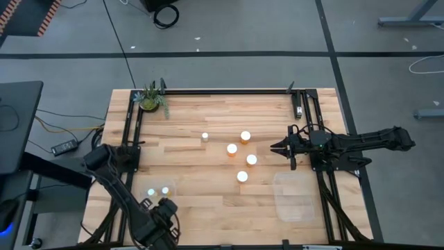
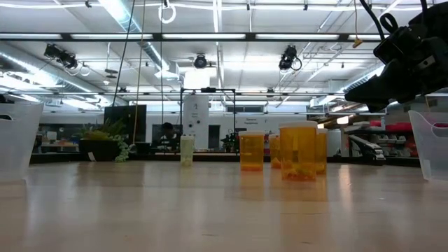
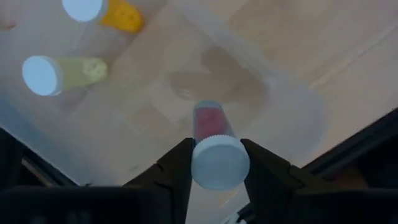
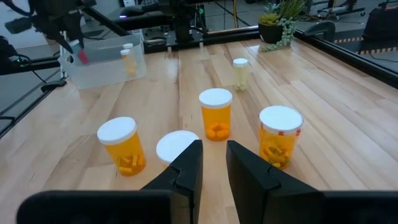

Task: Pick and place medicine bottles into bin by pill shape (circle, oval)
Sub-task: Put the small blue pill bottle into the left transparent bin

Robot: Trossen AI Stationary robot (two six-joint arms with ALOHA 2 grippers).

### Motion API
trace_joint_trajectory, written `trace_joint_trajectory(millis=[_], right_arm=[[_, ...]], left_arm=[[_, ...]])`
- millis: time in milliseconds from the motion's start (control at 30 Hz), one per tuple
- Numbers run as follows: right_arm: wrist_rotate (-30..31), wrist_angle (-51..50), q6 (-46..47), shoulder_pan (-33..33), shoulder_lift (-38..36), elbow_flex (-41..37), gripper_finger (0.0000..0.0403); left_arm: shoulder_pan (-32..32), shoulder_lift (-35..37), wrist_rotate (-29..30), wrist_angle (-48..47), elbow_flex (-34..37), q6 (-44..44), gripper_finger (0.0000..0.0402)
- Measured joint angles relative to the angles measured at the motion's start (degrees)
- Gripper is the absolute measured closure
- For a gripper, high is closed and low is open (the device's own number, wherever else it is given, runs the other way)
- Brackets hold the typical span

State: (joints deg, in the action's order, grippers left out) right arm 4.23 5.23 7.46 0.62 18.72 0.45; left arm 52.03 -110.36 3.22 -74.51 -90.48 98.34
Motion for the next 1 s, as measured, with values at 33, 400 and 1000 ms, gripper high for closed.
trace_joint_trajectory(millis=[33,400,1000], right_arm=[[0.02,0.00,0.00,-0.02,0.00,0.00,0.0324],[0.02,0.00,0.00,-0.02,0.00,0.00,0.0324],[0.01,0.00,0.00,-0.01,-0.01,0.00,0.0324]], left_arm=[[0.13,-0.10,-0.07,-0.37,0.02,-0.01,0.0261],[0.96,-0.01,-2.46,3.98,8.11,-0.22,0.0273],[0.86,0.10,-5.59,6.82,10.61,-1.19,0.0256]])
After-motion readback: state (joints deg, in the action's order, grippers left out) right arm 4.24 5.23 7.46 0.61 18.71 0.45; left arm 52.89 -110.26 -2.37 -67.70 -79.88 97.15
